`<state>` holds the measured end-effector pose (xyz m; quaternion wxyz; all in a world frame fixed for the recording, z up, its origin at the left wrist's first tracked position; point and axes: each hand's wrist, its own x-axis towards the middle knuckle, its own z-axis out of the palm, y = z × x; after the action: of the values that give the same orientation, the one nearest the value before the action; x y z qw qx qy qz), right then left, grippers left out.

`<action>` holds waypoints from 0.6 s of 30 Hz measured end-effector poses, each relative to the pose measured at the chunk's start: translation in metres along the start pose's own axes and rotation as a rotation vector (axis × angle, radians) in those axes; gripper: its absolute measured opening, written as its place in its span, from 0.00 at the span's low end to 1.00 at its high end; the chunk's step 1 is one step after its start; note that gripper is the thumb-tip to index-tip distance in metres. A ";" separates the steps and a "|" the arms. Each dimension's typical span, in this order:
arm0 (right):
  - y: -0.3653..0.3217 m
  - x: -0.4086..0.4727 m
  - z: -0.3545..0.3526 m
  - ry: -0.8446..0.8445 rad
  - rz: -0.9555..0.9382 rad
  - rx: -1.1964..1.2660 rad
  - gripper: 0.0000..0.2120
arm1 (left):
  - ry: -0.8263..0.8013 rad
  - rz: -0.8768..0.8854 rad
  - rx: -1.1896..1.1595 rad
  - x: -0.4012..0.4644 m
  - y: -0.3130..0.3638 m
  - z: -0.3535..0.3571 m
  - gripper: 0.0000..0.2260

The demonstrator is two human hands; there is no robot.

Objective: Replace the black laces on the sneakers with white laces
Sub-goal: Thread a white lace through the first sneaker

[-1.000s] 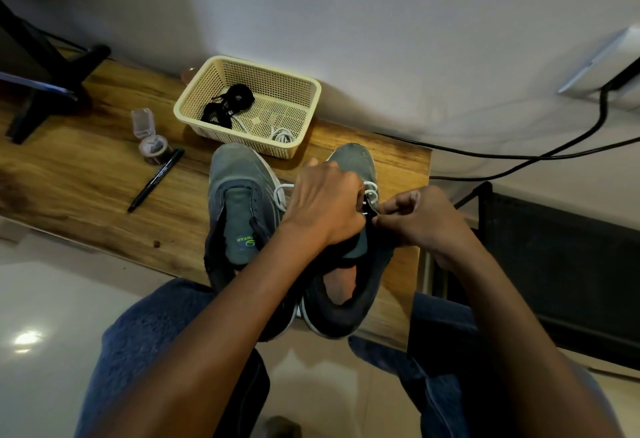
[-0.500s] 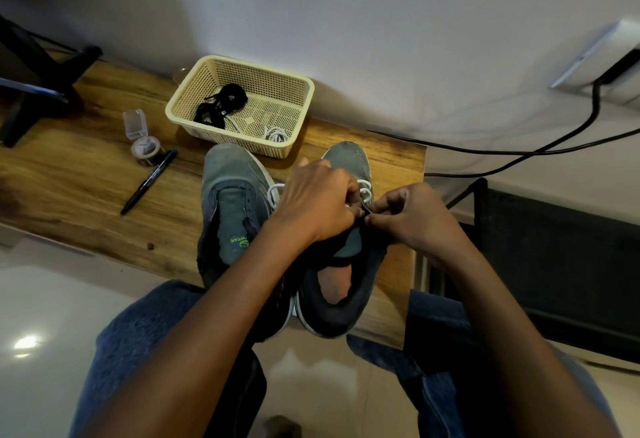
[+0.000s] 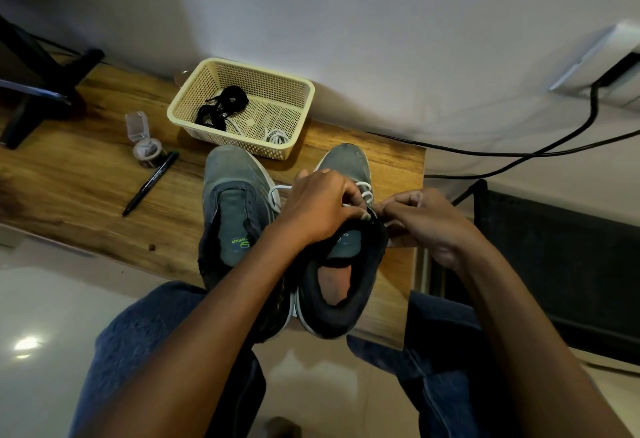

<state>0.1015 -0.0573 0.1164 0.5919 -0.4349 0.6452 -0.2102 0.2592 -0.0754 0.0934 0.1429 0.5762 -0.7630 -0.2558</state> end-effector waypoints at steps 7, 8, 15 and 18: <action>0.004 0.006 0.001 0.037 0.001 -0.005 0.05 | 0.060 0.040 0.099 -0.003 0.004 0.002 0.08; 0.005 0.006 0.002 0.051 0.005 0.002 0.05 | 0.068 0.042 0.117 -0.003 0.004 0.002 0.08; 0.003 0.007 0.006 0.024 0.045 -0.038 0.07 | 0.087 0.042 0.157 -0.001 -0.001 0.004 0.10; 0.004 0.010 0.010 0.001 0.036 -0.099 0.11 | 0.076 0.041 0.137 -0.001 -0.001 0.004 0.08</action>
<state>0.1105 -0.0612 0.1057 0.5729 -0.4519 0.6630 -0.1675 0.2584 -0.0743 0.0897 0.1371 0.5781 -0.7845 -0.1778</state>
